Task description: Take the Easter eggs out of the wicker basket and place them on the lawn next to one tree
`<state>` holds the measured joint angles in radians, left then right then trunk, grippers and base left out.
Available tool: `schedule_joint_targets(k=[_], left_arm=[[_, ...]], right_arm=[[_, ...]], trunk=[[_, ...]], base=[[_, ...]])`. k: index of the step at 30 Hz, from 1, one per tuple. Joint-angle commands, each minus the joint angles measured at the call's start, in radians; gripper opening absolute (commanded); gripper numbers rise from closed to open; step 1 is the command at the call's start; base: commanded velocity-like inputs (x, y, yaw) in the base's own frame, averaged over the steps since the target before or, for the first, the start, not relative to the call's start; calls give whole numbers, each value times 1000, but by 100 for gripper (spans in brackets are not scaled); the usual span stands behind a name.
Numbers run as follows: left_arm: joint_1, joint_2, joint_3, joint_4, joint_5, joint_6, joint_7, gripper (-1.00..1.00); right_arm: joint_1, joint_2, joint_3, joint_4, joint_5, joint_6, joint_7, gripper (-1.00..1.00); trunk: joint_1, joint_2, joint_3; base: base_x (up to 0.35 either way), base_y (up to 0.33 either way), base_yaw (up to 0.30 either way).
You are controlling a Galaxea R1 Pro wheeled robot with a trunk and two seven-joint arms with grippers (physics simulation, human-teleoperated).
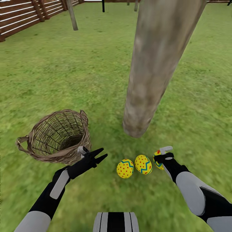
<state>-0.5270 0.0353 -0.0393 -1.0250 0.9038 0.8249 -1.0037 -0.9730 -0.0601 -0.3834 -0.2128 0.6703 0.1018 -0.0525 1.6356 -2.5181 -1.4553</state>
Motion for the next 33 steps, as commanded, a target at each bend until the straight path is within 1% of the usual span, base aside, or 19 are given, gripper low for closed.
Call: schedule_joint_targets(k=[1, 11, 16, 26, 31, 33], left_arm=[[-1, 0, -2, 0, 6, 6, 0, 100], [-8, 0, -2, 1, 6, 8, 2, 100], [-8, 0, -2, 1, 6, 8, 2, 100], [-8, 1, -3, 2, 5, 7, 4, 100], [-14, -1, -4, 7, 4, 6, 47, 100], [-16, -24, -4, 12, 2, 3, 60, 100]], right_arm=[[-1, 0, -3, 0, 6, 4, -1, 100], [-1, 0, -3, -1, -2, 3, 0, 100], [0, 3, -3, 0, 3, 2, 0, 100], [0, 0, -3, 0, -6, 2, 1, 100], [-1, 1, -4, 2, -9, 12, 12, 100], [0, 4, -5, 8, -11, 15, 13, 100]], trunk=[[-1, 0, 3], [-5, 2, 42], [-8, 4, 61], [-12, 6, 100], [-14, 7, 119], [-15, 8, 127]], base=[[-228, 0, 0], [-330, 0, 0], [-272, 0, 0], [-40, 0, 0], [0, 0, 0], [0, 0, 0]])
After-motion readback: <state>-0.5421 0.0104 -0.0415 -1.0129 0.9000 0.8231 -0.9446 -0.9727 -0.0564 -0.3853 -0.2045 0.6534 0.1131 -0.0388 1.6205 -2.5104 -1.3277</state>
